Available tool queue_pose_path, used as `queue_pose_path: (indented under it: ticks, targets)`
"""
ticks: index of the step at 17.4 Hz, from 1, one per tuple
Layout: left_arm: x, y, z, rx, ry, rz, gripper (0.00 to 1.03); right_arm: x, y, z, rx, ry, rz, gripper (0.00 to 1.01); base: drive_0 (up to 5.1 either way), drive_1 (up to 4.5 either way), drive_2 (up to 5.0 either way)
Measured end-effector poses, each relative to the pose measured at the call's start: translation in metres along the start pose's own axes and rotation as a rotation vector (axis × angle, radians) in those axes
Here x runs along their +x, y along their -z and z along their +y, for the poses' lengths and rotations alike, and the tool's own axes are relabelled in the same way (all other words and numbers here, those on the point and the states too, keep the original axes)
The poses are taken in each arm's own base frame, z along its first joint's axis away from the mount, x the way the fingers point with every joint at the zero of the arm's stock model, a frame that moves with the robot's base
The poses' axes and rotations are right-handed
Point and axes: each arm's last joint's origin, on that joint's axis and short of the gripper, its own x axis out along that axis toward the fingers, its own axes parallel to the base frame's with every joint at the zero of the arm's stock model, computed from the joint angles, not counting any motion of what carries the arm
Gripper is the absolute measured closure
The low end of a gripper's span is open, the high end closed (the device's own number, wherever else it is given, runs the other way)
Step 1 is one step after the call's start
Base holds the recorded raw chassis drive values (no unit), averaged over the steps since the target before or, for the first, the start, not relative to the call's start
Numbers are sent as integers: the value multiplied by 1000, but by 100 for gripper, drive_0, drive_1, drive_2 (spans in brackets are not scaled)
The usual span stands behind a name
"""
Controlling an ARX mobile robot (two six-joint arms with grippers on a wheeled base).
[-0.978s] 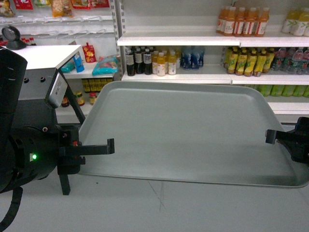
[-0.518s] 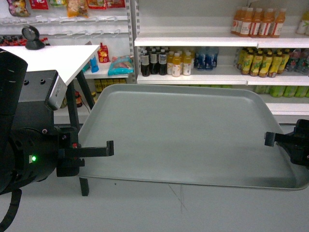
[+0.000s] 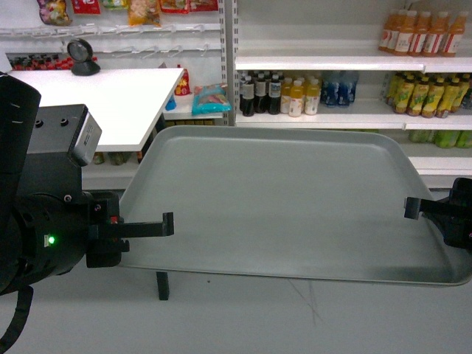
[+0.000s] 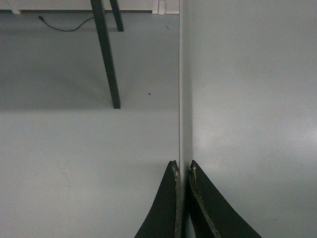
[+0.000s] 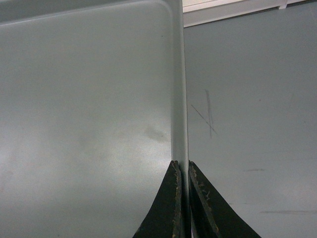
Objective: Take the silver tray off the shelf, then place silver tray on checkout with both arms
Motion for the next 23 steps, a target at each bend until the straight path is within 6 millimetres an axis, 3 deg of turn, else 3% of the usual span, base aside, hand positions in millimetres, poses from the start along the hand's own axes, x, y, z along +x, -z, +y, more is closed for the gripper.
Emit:
queue_pose_path:
  ticks: [23]
  targets:
    - [0,0,0,0,0,0,100,0,0,0,0,0,1,99,-495,250,250]
